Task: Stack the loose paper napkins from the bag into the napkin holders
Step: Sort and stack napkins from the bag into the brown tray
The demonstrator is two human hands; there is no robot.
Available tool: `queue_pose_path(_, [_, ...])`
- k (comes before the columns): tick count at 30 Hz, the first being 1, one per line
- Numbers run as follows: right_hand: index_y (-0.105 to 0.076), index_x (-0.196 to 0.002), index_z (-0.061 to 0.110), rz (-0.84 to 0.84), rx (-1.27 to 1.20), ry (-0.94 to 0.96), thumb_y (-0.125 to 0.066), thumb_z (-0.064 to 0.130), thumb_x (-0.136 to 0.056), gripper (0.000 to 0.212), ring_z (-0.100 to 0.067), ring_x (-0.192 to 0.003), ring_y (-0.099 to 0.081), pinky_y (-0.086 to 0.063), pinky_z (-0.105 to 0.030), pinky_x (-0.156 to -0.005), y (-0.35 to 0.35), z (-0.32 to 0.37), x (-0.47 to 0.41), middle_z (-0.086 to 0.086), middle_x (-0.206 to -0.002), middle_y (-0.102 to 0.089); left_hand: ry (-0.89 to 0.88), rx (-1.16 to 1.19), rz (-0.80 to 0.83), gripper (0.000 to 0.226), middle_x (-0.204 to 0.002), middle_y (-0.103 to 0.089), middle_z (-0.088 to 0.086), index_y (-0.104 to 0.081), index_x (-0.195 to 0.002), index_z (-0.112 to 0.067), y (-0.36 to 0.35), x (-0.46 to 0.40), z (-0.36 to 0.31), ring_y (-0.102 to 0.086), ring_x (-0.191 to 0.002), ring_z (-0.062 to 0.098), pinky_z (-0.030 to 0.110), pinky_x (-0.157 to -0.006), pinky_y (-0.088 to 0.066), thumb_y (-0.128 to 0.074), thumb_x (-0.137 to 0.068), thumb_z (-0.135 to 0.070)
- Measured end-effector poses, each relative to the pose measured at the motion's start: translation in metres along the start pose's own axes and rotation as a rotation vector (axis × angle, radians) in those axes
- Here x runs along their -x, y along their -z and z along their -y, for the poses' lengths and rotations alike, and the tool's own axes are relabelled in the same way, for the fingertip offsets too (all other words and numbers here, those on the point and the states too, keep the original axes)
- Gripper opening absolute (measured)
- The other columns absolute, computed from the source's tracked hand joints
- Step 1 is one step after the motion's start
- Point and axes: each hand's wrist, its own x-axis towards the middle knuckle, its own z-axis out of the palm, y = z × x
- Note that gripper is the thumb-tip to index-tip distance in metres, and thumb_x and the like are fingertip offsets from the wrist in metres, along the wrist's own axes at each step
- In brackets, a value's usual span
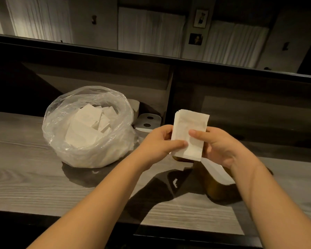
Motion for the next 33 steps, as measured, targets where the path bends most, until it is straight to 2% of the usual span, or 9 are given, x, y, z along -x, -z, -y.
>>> queue_pose_path(4, [-0.062, -0.116, 0.022, -0.085, -0.039, 0.033, -0.074, 0.019, -0.079, 0.039, -0.022, -0.100, -0.068, -0.059, -0.038, -0.074, 0.027, -0.006, 0.010, -0.004, -0.109, -0.070, 0.013, -0.015, -0.088, 0.030, -0.109, -0.065, -0.002, -0.056, -0.111, -0.022, -0.035, -0.008, -0.004, -0.066, -0.097, 0.012, 0.027, -0.081, -0.059, -0.073, -0.087, -0.027])
queue_pose_path(7, [-0.060, -0.120, 0.022, -0.168, -0.135, 0.038, -0.072, 0.015, -0.084, 0.039, -0.024, -0.101, -0.069, -0.061, -0.040, -0.072, 0.056, -0.002, 0.013, -0.005, -0.110, -0.071, -0.089, -0.217, -0.199, 0.019, -0.097, -0.059, -0.005, -0.054, -0.098, -0.022, -0.059, -0.003, -0.002, -0.061, -0.088, 0.012, 0.027, -0.074, -0.056, -0.068, -0.089, -0.031])
queue_pose_path(10, [-0.057, -0.128, 0.022, -0.191, -0.058, -0.048, -0.070, 0.016, -0.084, 0.046, -0.028, -0.106, -0.067, -0.058, -0.042, -0.078, 0.081, -0.003, 0.013, -0.007, -0.117, -0.069, -0.284, -0.491, 0.001, 0.007, -0.101, -0.055, -0.016, -0.057, -0.098, -0.030, -0.071, 0.011, 0.004, -0.056, -0.088, 0.004, 0.026, -0.078, -0.053, -0.060, -0.094, -0.036])
queue_pose_path(13, [-0.055, -0.130, 0.019, -0.166, -0.023, -0.183, -0.068, 0.015, -0.088, 0.045, -0.030, -0.108, -0.065, -0.057, -0.041, -0.078, 0.092, -0.008, 0.015, -0.011, -0.118, -0.068, -0.304, -0.674, 0.189, 0.014, -0.111, -0.053, -0.016, -0.061, -0.107, -0.032, -0.070, 0.016, 0.013, -0.053, -0.094, 0.000, 0.017, -0.079, -0.046, -0.057, -0.096, -0.040])
queue_pose_path(18, [-0.056, -0.123, 0.021, -0.081, -0.081, -0.296, -0.069, 0.009, -0.087, 0.041, -0.033, -0.108, -0.066, -0.057, -0.046, -0.087, 0.083, -0.015, 0.017, -0.014, -0.117, -0.068, -0.311, -0.696, 0.213, 0.010, -0.114, -0.052, -0.018, -0.062, -0.105, -0.032, -0.054, 0.014, 0.020, -0.052, -0.100, -0.003, 0.006, -0.076, -0.038, -0.058, -0.096, -0.033])
queue_pose_path(21, [-0.054, -0.128, 0.016, -0.091, 0.111, -0.355, -0.070, 0.011, -0.086, 0.045, -0.029, -0.108, -0.063, -0.052, -0.044, -0.090, 0.069, -0.018, 0.013, -0.011, -0.117, -0.067, -0.286, -0.685, 0.221, 0.010, -0.114, -0.052, -0.021, -0.061, -0.107, -0.034, -0.045, 0.013, 0.020, -0.051, -0.101, -0.006, 0.003, -0.076, -0.039, -0.057, -0.097, -0.033])
queue_pose_path(24, [-0.051, -0.135, 0.016, -0.118, 0.342, -0.375, -0.071, 0.016, -0.087, 0.052, -0.028, -0.120, -0.050, -0.039, -0.043, -0.102, 0.057, -0.024, 0.007, -0.008, -0.133, -0.056, -0.248, -0.675, 0.200, 0.019, -0.117, -0.053, -0.020, -0.057, -0.115, -0.031, -0.041, 0.013, 0.021, -0.052, -0.103, -0.004, 0.011, -0.083, -0.046, -0.057, -0.097, -0.036])
queue_pose_path(27, [-0.047, -0.139, 0.015, -0.144, 0.434, -0.386, -0.072, 0.021, -0.086, 0.058, -0.029, -0.124, -0.045, -0.037, -0.043, -0.104, 0.053, -0.029, 0.003, -0.008, -0.141, -0.049, -0.219, -0.643, 0.182, 0.021, -0.119, -0.054, -0.017, -0.053, -0.117, -0.030, -0.042, 0.015, 0.024, -0.054, -0.103, 0.000, 0.022, -0.086, -0.051, -0.057, -0.097, -0.036])
queue_pose_path(33, [-0.034, -0.149, 0.017, -0.187, 0.459, -0.374, -0.061, 0.040, -0.094, 0.065, -0.030, -0.128, -0.043, -0.037, -0.037, -0.103, 0.044, -0.031, 0.004, -0.009, -0.148, -0.041, -0.199, -0.606, 0.189, 0.023, -0.120, -0.055, -0.015, -0.054, -0.118, -0.028, -0.042, 0.016, 0.023, -0.054, -0.105, -0.001, 0.020, -0.086, -0.049, -0.058, -0.097, -0.033])
